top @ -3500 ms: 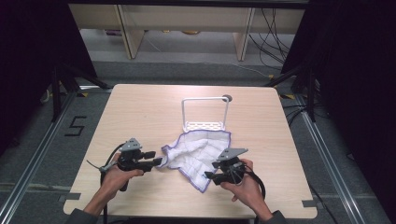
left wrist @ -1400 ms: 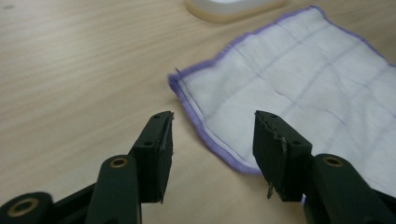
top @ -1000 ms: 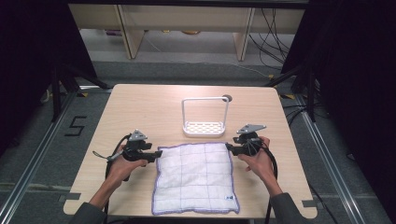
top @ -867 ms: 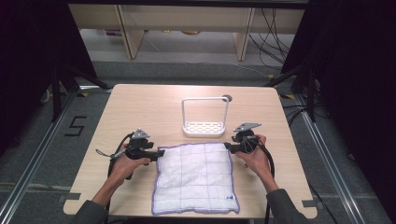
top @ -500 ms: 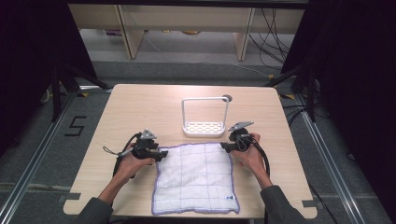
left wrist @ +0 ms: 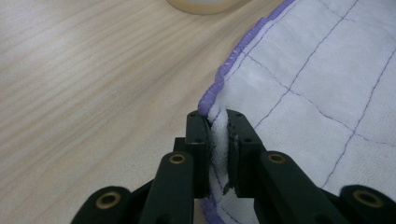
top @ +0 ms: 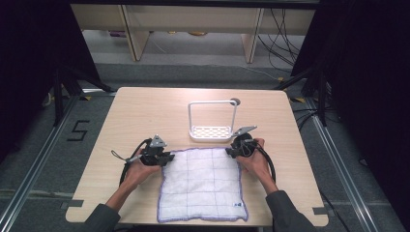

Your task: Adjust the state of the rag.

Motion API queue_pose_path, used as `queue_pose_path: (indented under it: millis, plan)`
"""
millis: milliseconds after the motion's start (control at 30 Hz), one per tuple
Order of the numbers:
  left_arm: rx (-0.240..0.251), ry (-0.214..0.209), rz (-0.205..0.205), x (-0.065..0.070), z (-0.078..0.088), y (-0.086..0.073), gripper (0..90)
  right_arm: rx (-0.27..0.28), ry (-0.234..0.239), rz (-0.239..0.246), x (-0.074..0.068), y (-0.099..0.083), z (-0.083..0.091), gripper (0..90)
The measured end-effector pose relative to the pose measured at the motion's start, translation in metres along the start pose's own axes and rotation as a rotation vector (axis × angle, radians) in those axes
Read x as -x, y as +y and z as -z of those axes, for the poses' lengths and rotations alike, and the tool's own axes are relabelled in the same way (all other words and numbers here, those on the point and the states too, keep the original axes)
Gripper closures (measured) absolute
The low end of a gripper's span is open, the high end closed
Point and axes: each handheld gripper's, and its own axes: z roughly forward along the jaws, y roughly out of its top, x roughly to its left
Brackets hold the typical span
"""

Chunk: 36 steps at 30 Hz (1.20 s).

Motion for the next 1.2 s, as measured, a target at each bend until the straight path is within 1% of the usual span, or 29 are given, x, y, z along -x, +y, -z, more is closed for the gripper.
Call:
queue_pose_path:
  millis: [33,67,133,167,200,233,267,300,333,367,400,433,467,533,567,600,667,700,733,767,800,867,933,967,1033,1067,1100,1133,1200]
  plan:
    - [0.000,0.000,-0.005,0.000,0.000,0.000,80.9,-0.001,0.008,0.006,0.001,0.000,0.000,75.5]
    - [0.000,0.001,-0.009,-0.001,0.000,0.000,81.1,-0.012,0.017,0.029,0.004,0.001,0.002,80.3]
    - [0.010,0.010,-0.012,-0.002,0.000,0.000,81.3,-0.014,0.029,0.020,0.002,0.000,0.002,84.4]
    - [0.008,0.003,-0.011,-0.003,0.001,0.000,81.4,-0.015,0.025,0.030,0.003,0.001,0.002,85.2]
    - [0.015,0.002,-0.006,-0.004,0.001,0.000,81.5,-0.019,0.027,0.012,0.002,0.001,0.003,85.6]
    - [0.025,0.003,0.007,-0.003,0.001,0.001,81.6,0.003,0.024,0.010,0.003,0.001,0.002,85.7]
    - [0.028,0.005,0.003,-0.004,0.002,0.002,81.8,0.001,0.031,0.008,0.004,0.001,0.004,85.8]
    - [0.039,0.004,0.000,-0.004,0.003,0.003,81.9,0.027,0.025,0.010,0.006,0.001,0.006,85.8]
    - [0.038,0.004,-0.007,-0.005,0.004,0.003,82.2,0.032,0.036,0.008,0.008,0.003,0.011,85.9]
    - [0.041,0.008,-0.017,-0.005,0.005,0.005,82.4,0.062,0.038,0.019,0.009,0.003,0.012,85.9]
    - [0.048,0.012,-0.031,-0.006,0.006,0.006,82.5,0.073,0.055,0.005,0.007,0.005,0.016,86.0]
    - [0.056,0.013,-0.030,-0.007,0.007,0.008,82.5,0.089,0.046,0.023,0.009,0.006,0.019,86.0]
    - [0.066,0.011,-0.025,-0.008,0.009,0.009,82.6,0.081,0.050,0.017,0.008,0.008,0.024,86.1]
    - [0.090,0.004,-0.016,-0.010,0.011,0.012,82.6,0.120,0.042,0.032,0.009,0.010,0.027,86.2]
    - [0.095,0.001,-0.018,-0.012,0.013,0.014,82.5,0.122,0.048,0.019,0.008,0.011,0.031,86.2]
    - [0.112,0.001,-0.003,-0.012,0.014,0.015,82.4,0.113,0.056,0.029,0.008,0.013,0.035,86.2]
    - [0.124,0.006,-0.019,-0.014,0.019,0.020,82.5,0.161,0.048,0.034,0.008,0.014,0.039,86.2]
    - [0.133,0.003,-0.019,-0.014,0.022,0.022,82.6,0.143,0.061,0.040,0.008,0.016,0.045,86.2]
    - [0.152,0.001,-0.011,-0.013,0.025,0.023,82.7,0.162,0.065,0.058,0.008,0.017,0.048,86.2]
    - [0.161,0.000,-0.013,-0.011,0.031,0.025,82.7,0.175,0.062,0.046,0.005,0.017,0.053,86.3]
    - [0.170,-0.005,-0.013,-0.010,0.034,0.026,82.7,0.192,0.061,0.083,0.004,0.018,0.060,86.3]
    - [0.184,-0.008,-0.035,-0.006,0.044,0.027,82.8,0.219,0.071,0.115,-0.001,0.018,0.069,86.3]
    - [0.207,-0.020,-0.028,0.000,0.056,0.026,82.8,0.238,0.076,0.131,-0.008,0.015,0.081,86.3]
    - [0.227,-0.029,-0.024,0.003,0.061,0.025,82.8,0.242,0.077,0.126,-0.011,0.013,0.087,86.3]
    - [0.251,-0.044,-0.030,0.013,0.072,0.021,82.8,0.258,0.088,0.144,-0.017,0.007,0.099,86.3]
    - [0.254,-0.055,-0.049,0.018,0.076,0.018,82.8,0.265,0.095,0.147,-0.020,0.003,0.103,86.2]
    - [0.250,-0.055,-0.064,0.024,0.080,0.015,82.7,0.270,0.106,0.157,-0.022,-0.001,0.107,86.2]
    - [0.251,-0.059,-0.077,0.028,0.083,0.012,82.7,0.276,0.101,0.161,-0.025,-0.006,0.111,86.2]
    - [0.252,-0.074,-0.096,0.039,0.092,0.002,82.6,0.268,0.112,0.165,-0.031,-0.017,0.117,86.1]
